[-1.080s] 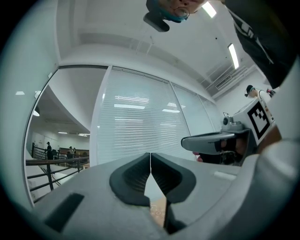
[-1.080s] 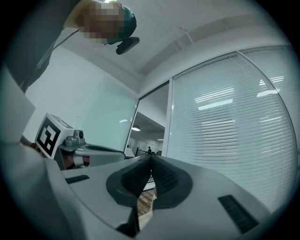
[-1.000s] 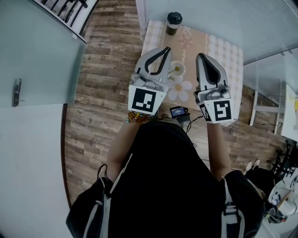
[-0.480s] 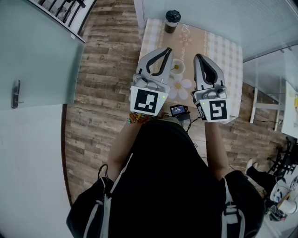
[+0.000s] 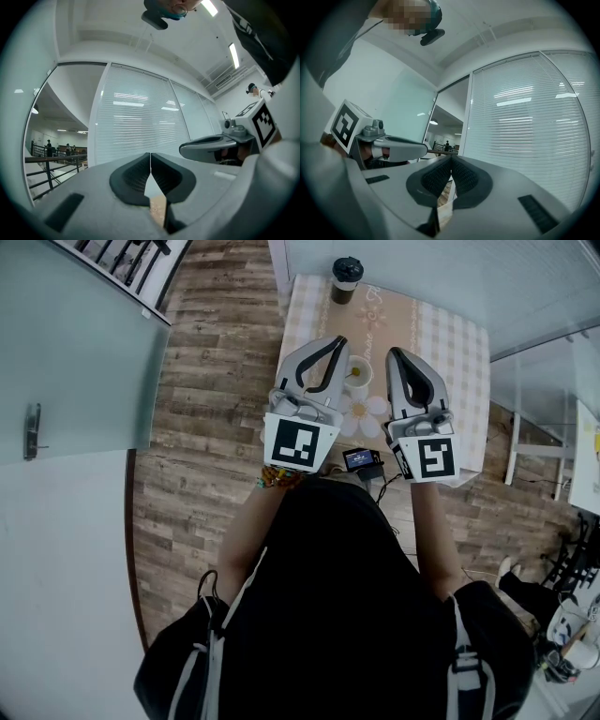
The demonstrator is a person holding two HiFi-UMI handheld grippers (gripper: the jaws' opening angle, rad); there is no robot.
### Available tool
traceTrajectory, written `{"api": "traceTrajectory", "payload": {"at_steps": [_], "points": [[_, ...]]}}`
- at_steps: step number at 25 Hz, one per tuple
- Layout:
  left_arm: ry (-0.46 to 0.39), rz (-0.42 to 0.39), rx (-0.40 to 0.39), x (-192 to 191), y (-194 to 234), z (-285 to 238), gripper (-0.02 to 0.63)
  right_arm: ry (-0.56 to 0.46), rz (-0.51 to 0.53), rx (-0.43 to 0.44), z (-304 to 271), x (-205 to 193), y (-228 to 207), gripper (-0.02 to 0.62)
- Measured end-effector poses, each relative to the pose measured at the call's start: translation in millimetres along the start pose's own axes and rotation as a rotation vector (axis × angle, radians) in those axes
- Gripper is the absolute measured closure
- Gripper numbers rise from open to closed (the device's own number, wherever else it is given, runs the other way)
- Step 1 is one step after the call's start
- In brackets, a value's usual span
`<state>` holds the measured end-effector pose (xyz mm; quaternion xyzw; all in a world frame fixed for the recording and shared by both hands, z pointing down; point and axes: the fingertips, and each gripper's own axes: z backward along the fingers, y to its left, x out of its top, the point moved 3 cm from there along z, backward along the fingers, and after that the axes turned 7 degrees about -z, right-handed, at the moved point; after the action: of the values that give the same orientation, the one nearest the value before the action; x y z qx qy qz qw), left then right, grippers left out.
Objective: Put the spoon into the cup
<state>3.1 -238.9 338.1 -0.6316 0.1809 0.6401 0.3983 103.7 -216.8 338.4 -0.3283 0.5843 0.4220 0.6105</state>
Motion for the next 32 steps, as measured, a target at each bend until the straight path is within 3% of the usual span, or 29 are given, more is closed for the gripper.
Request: {"api": "traceTrajectory", "payload": {"at_steps": [32], "points": [[0.049, 0.040, -0.039, -29.9, -13.4, 5.8, 0.586, 0.097, -0.079, -0.019, 6.5, -46.3, 1.9, 0.588]]}}
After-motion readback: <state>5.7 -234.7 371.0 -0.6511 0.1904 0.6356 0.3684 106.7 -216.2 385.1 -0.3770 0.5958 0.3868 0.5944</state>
